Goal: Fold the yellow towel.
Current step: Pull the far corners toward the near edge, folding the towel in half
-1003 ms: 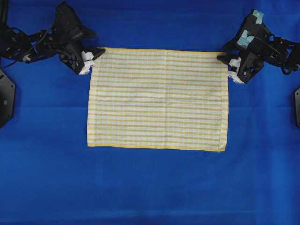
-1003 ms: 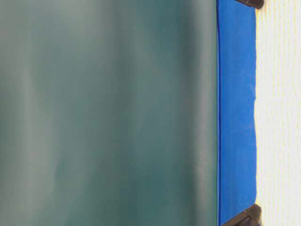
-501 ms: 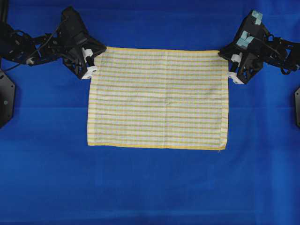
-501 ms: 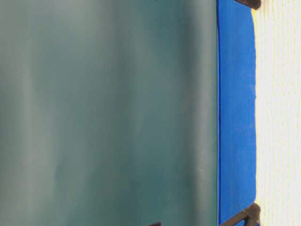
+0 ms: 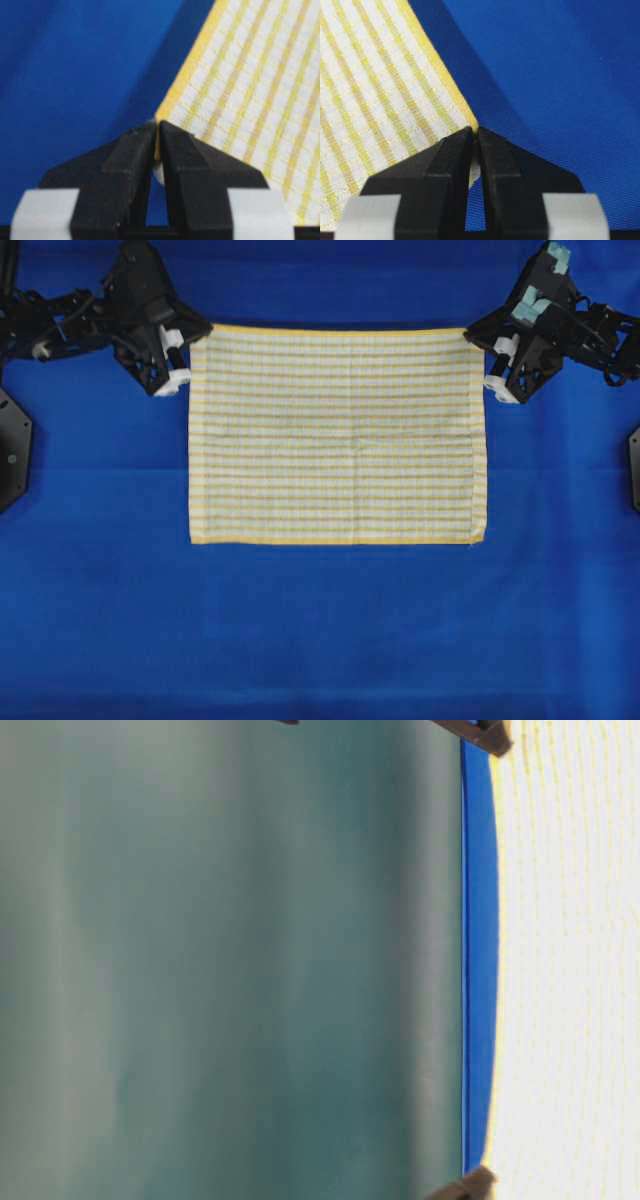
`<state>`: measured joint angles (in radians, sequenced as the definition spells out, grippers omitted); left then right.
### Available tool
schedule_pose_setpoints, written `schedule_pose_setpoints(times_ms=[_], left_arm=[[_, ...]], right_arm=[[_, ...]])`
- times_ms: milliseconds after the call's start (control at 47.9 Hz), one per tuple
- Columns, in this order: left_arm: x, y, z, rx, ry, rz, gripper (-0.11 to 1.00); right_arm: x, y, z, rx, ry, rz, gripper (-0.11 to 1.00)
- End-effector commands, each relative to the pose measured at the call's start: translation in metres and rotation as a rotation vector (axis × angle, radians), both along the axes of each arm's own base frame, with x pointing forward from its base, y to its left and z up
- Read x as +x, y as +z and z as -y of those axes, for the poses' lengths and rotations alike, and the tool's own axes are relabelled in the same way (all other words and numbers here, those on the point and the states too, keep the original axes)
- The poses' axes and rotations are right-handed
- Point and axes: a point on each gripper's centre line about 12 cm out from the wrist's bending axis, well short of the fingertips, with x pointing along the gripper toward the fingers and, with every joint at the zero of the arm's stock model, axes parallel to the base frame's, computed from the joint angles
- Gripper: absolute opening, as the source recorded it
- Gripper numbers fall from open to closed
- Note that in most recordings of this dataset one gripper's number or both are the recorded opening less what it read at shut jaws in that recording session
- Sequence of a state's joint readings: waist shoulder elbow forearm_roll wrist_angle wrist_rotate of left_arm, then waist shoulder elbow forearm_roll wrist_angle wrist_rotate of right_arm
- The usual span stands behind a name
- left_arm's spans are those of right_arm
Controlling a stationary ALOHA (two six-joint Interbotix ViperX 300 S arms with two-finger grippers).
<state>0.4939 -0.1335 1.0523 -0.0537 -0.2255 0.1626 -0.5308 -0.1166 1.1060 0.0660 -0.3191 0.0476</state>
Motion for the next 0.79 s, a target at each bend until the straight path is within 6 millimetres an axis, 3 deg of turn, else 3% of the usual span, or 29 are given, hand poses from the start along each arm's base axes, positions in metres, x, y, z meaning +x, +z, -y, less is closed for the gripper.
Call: schedule_pose_setpoints(times_ms=[0, 272, 418, 773], left_arm=[[0.004, 0.019, -0.004, 0.034, -0.004, 0.039, 0.03], [0.001, 0.018, -0.001, 0.006, 0.008, 0.035, 0.03], [-0.002, 0.015, 0.013, -0.018, -0.013, 0.036, 0.03], [-0.010, 0.015, 0.063, -0.108, -0.093, 0.090, 0.03]], right_arm=[[0.003, 0.013, 0.003, -0.021, -0.003, 0.035, 0.05], [0.000, 0.014, 0.001, -0.009, -0.003, 0.024, 0.05], [0.001, 0.018, -0.006, -0.008, 0.019, 0.025, 0.05], [-0.008, 0.025, -0.056, 0.026, 0.148, 0.034, 0.05]])
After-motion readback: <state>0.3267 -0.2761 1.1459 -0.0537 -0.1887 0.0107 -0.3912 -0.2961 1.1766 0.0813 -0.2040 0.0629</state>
